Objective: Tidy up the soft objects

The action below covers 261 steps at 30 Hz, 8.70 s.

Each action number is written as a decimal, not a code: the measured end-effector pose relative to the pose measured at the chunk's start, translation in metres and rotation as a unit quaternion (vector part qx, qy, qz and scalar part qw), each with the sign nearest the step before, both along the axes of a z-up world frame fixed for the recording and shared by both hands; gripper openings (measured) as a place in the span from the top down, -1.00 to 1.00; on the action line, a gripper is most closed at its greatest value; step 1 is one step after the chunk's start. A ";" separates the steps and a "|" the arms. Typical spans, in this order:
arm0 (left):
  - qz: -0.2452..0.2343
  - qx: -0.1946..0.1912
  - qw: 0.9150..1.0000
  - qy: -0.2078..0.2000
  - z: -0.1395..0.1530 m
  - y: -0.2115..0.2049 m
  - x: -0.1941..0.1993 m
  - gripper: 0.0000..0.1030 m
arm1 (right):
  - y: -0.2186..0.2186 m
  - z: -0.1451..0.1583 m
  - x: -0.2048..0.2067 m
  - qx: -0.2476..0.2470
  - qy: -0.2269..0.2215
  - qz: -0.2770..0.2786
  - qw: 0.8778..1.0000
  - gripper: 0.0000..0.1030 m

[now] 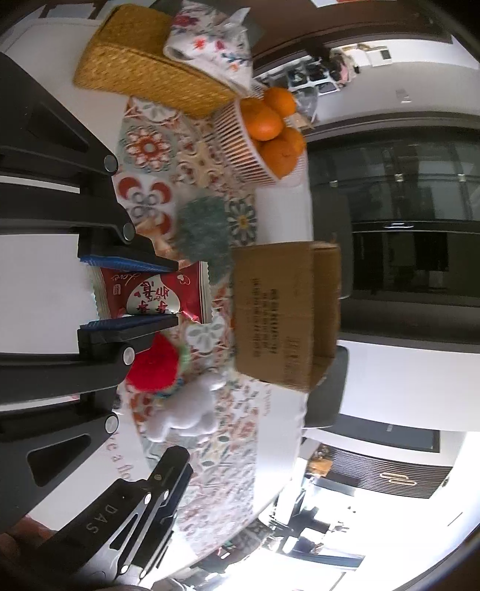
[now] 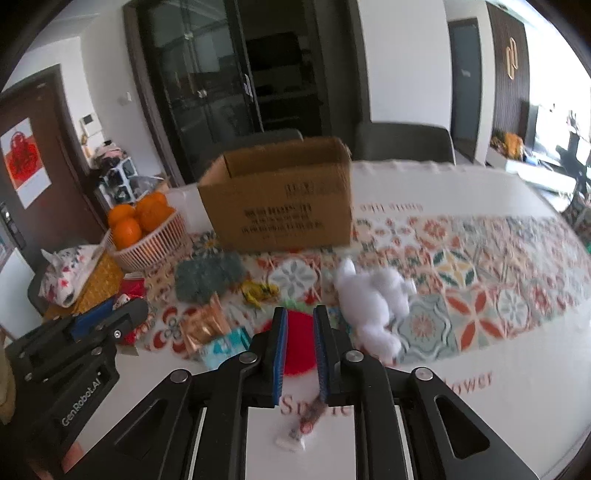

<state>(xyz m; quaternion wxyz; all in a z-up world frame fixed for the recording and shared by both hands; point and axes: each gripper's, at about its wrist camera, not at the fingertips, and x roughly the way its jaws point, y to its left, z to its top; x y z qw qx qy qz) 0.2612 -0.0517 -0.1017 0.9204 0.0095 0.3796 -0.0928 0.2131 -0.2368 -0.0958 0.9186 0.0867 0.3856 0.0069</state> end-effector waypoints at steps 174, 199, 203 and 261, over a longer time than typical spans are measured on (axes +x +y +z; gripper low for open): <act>-0.002 0.106 0.983 0.149 -0.010 -0.021 0.198 -0.41 | -0.027 -0.063 0.211 0.146 0.236 0.066 0.958 0.51; 0.006 0.116 0.973 0.202 -0.065 -0.029 0.209 -0.41 | -0.029 -0.154 0.222 0.198 0.324 0.011 0.925 0.51; 0.008 0.112 0.972 0.207 -0.069 -0.028 0.211 -0.41 | -0.028 -0.162 0.227 0.196 0.331 0.007 0.923 0.51; -0.006 0.078 0.973 0.218 -0.059 -0.029 0.197 -0.41 | 0.005 -0.127 0.232 0.093 0.275 -0.022 0.957 0.60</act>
